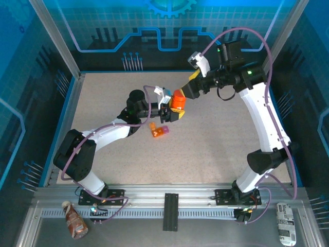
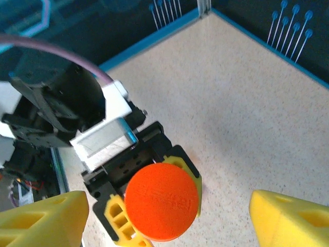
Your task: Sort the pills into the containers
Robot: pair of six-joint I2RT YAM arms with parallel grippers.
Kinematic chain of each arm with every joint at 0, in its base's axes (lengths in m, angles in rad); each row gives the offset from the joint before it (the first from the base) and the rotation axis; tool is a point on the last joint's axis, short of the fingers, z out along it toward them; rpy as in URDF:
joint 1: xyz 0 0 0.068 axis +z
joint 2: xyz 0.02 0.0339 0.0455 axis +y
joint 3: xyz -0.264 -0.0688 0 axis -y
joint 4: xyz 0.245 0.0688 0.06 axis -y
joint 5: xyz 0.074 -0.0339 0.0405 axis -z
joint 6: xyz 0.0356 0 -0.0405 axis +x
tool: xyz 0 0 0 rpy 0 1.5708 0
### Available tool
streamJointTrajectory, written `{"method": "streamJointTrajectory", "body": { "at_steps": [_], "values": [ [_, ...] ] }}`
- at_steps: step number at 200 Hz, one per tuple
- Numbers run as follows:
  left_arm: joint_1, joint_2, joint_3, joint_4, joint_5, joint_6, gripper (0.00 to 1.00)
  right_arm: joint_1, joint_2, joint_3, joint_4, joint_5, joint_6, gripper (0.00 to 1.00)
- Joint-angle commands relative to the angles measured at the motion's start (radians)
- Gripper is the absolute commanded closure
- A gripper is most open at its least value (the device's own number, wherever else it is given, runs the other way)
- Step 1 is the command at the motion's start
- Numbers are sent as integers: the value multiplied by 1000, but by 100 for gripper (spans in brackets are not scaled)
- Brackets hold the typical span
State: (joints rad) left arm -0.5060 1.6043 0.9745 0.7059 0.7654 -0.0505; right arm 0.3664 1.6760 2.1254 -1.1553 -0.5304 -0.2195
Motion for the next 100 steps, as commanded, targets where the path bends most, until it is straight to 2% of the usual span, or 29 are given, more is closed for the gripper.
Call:
{"method": "streamJointTrajectory", "body": {
  "at_steps": [1, 100],
  "values": [
    [-3, -16, 40, 45, 35, 0, 100, 19, 31, 42, -92, 33, -68, 18],
    [-3, -23, 35, 43, 34, 1, 100, 51, 100, 57, -102, 47, -58, 25]
  ]
}}
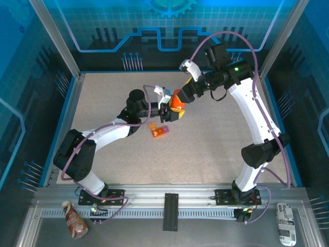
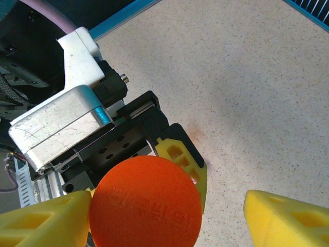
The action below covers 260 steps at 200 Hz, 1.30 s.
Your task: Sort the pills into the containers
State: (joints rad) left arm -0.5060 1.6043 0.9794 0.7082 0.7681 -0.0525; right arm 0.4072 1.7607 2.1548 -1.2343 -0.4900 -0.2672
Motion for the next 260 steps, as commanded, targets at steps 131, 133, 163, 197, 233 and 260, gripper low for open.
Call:
{"method": "streamJointTrajectory", "body": {
  "at_steps": [131, 133, 163, 197, 233, 260],
  "values": [
    [-3, -27, 27, 52, 10, 12, 100, 69, -70, -231, 171, 134, 253, 56],
    [-2, -26, 27, 53, 9, 12, 100, 73, -74, -243, 183, 144, 272, 56],
    [-3, -23, 28, 61, 2, 10, 100, 142, -152, -427, 383, 297, 572, 56],
    [-3, -25, 24, 53, 1, 14, 100, 208, -172, -471, 471, 346, 658, 55],
    [-3, -27, 18, 48, 2, 19, 100, 179, -163, -385, 421, 329, 623, 51],
    [-2, -27, 19, 48, 6, 19, 100, 90, -215, -353, 435, 231, 578, 34]
  ]
}}
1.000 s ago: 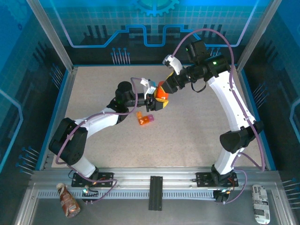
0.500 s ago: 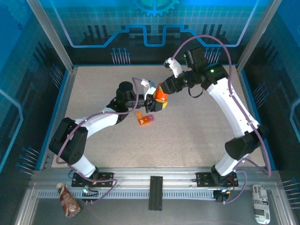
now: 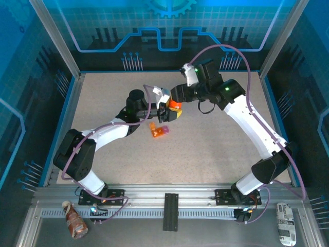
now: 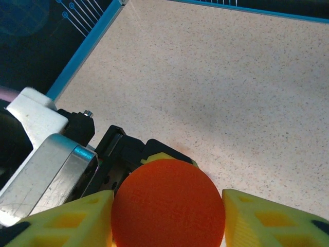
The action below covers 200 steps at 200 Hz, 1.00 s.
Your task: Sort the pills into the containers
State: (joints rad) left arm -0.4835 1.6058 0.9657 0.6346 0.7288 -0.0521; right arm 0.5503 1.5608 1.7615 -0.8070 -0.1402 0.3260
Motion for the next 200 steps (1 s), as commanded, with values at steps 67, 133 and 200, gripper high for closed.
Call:
{"method": "streamJointTrajectory", "body": {
  "at_steps": [67, 133, 200],
  "values": [
    [-26, -27, 41, 121, 76, 3, 100, -255, -14, 218, -175, -566, -399, 17],
    [-25, -21, 52, 119, 86, -6, 100, -210, 92, 304, -307, -479, -570, 15],
    [-27, -23, 53, 121, 87, -9, 100, -142, 165, 346, -369, -379, -592, 18]
  ]
}}
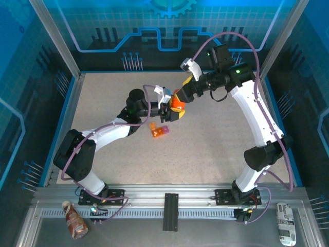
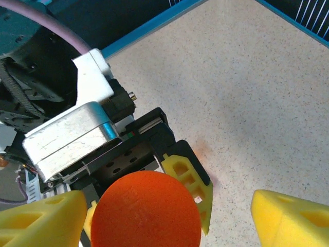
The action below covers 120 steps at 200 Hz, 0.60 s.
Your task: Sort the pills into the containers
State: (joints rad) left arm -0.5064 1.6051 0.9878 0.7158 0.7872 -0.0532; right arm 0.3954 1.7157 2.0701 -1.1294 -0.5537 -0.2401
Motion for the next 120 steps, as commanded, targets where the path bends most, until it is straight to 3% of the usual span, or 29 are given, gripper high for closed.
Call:
{"method": "streamJointTrajectory", "body": {
  "at_steps": [1, 42, 90, 120],
  "values": [
    [-4, -22, 31, 39, 29, -8, 100, 13, 10, 38, -46, 36, -26, 18],
    [-3, -26, 26, 40, 29, -8, 100, 13, 14, 31, -38, 37, -12, 26],
    [-4, -26, 25, 41, 27, -7, 100, 20, 18, 12, -42, 34, -13, 27],
    [-4, -25, 26, 42, 28, -5, 100, 22, 17, 2, -36, 33, -8, 34]
  ]
}}
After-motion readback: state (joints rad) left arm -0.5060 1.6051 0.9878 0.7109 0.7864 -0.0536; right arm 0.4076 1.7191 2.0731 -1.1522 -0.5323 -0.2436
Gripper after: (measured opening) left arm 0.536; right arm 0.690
